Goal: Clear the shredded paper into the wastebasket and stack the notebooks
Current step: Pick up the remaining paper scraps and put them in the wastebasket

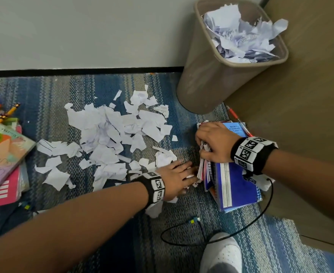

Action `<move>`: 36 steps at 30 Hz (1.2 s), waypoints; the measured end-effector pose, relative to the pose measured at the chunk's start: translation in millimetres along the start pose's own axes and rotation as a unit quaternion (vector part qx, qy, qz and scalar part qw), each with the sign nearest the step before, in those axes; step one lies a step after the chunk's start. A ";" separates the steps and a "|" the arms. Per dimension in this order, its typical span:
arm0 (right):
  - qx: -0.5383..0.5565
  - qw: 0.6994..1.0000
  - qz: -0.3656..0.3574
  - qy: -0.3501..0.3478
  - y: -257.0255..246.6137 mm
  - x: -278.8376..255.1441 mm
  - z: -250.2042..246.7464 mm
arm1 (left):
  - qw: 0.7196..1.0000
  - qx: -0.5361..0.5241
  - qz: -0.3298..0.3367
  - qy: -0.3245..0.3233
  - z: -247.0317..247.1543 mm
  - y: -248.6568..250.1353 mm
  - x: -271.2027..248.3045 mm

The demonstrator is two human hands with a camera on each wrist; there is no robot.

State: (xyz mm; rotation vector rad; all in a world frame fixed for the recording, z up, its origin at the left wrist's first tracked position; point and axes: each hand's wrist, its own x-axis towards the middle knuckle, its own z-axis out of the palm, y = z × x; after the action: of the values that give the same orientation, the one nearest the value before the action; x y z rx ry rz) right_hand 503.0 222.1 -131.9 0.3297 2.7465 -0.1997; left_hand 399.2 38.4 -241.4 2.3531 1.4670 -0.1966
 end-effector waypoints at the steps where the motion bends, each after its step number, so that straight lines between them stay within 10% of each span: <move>1: -0.005 1.000 -0.003 0.002 0.4 0.3 0.4 | 1.000 0.018 0.018 -0.007 -0.3 -7.7 -6.2; 10: -0.020 0.998 0.029 0.052 -1.8 -11.4 4.1 | 0.994 0.041 -0.032 0.092 -33.4 -29.0 -15.6; 22: 0.008 0.999 0.026 0.039 5.7 -13.9 3.6 | 0.998 0.058 0.017 -0.005 -11.5 -13.3 -5.3; 36: -0.036 0.998 0.045 -0.040 -13.1 14.7 3.6 | 0.972 0.035 -0.220 0.073 -53.8 -26.5 -53.0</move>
State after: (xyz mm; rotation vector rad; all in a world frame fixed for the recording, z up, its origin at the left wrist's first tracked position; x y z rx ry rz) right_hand 487.6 211.8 -139.5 0.4162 2.6460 -0.0880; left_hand 347.9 24.4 -181.5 2.0982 2.0734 -0.1915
